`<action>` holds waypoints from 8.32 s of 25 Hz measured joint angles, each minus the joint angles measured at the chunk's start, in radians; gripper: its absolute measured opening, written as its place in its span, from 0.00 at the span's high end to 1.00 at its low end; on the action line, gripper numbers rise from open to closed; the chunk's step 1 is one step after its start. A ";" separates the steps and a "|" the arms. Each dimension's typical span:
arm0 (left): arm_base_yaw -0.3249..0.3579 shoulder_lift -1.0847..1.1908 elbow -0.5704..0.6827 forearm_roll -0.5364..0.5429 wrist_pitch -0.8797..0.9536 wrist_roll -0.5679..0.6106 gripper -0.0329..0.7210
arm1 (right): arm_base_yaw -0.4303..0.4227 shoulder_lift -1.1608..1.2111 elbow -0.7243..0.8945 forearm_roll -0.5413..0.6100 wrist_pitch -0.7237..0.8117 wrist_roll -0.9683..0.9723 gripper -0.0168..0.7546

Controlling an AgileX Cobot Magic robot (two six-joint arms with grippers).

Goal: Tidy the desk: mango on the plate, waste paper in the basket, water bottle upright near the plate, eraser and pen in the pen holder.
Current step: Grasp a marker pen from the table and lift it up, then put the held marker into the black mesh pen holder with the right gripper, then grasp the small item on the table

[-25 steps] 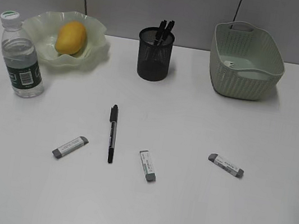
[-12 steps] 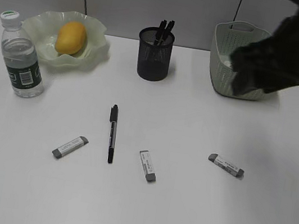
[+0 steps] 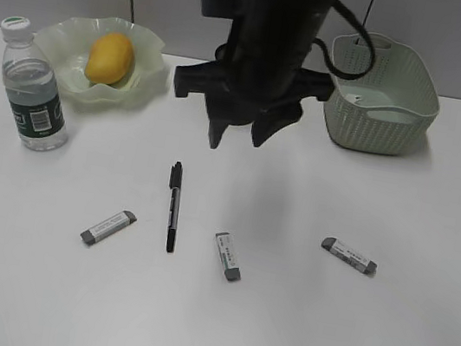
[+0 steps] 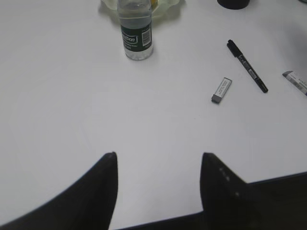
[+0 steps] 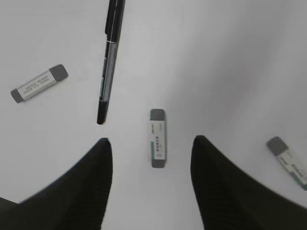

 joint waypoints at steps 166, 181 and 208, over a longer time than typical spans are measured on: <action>0.000 0.000 0.000 -0.001 -0.001 0.000 0.45 | -0.226 -0.084 0.255 -0.113 -0.890 -0.307 0.52; 0.000 0.000 0.000 -0.001 -0.016 0.000 0.45 | -0.226 -0.316 0.291 -0.057 -0.012 -0.342 0.48; -0.160 0.942 -0.201 -0.169 -0.330 0.198 0.42 | -0.226 -1.406 1.037 -0.017 -0.029 -0.346 0.46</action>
